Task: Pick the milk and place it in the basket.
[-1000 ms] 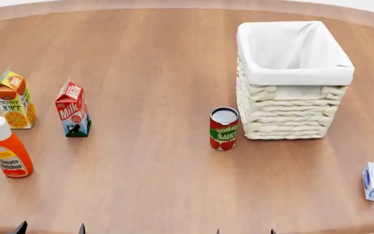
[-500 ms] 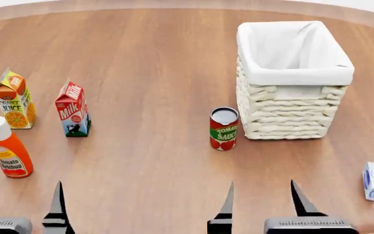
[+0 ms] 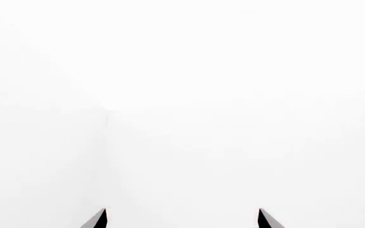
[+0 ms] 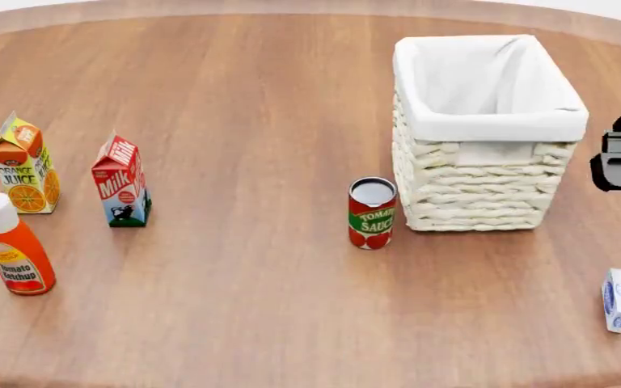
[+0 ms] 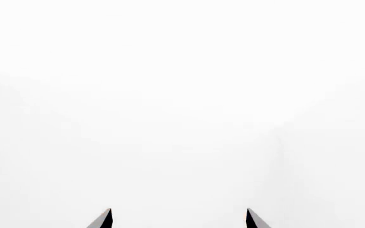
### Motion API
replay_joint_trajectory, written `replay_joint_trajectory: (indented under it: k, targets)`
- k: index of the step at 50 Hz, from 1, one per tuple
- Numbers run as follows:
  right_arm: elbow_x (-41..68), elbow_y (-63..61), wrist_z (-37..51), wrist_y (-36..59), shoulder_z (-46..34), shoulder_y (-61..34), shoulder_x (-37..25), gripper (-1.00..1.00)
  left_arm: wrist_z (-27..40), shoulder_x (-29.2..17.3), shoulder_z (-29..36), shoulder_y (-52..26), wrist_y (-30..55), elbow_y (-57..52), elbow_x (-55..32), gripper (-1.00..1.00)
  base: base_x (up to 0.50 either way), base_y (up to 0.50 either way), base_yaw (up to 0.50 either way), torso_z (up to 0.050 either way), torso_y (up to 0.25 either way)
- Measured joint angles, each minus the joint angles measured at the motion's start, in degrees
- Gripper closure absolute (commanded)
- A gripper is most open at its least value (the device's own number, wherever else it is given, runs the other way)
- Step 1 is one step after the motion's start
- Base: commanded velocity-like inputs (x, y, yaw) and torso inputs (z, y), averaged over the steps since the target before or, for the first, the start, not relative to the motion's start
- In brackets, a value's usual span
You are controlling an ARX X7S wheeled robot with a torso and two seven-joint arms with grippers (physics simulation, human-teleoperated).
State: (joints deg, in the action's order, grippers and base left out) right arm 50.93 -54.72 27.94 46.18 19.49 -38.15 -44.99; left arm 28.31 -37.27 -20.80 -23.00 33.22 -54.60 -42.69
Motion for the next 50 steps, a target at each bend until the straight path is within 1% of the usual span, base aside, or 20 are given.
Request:
replay_joint_trajectory:
  k: [4,8,12,17,22,28,42,50]
  targets:
    - [8.2,-1.8,5.7,-3.0,5.4,1.8,-7.9,-1.0,7.4,-9.0,-3.5,4.1,-5.8,-1.8,-6.1,-1.0,0.0,0.0,0.0,0.0,0.0]
    - [13.4,-2.9,9.7,-6.0,10.0,4.9,-14.0,-1.0,12.8,-15.6,-6.1,7.9,-10.8,-3.0,-9.9,-1.0,0.0,0.0,0.0,0.0,0.0]
    - [16.5,-3.7,12.3,-8.6,13.9,8.3,-18.1,-1.0,16.6,-20.3,-7.7,10.7,-14.5,-3.7,-12.4,-1.0,0.0,0.0,0.0,0.0,0.0]
    - [18.7,-4.3,14.3,-11.3,17.6,12.3,-21.6,-1.0,19.8,-24.1,-8.7,13.1,-17.6,-4.1,-14.3,-1.0,0.0,0.0,0.0,0.0,0.0]
    - [19.5,-4.6,15.5,-13.8,19.7,15.7,-24.0,-1.0,21.7,-26.4,-9.4,14.7,-19.7,-4.3,-15.3,-1.0,0.0,0.46,0.0,0.0,0.0]
    - [19.7,-4.9,16.3,-16.2,21.1,18.8,-26.0,-1.0,23.1,-28.1,-9.6,15.9,-21.3,-4.2,-15.7,-1.0,0.0,0.5,0.0,0.0,0.0]
    - [18.2,-4.9,17.2,-19.8,21.5,23.4,-28.6,-1.0,24.7,-30.2,-9.5,17.0,-22.8,-3.9,-15.6,-1.0,0.0,0.5,0.0,0.0,0.0]
    - [17.2,-4.8,17.8,-21.3,20.6,24.8,-29.5,-1.0,25.1,-30.6,-9.5,17.3,-23.2,-3.8,-15.4,-1.0,0.0,0.04,0.0,0.0,0.0]
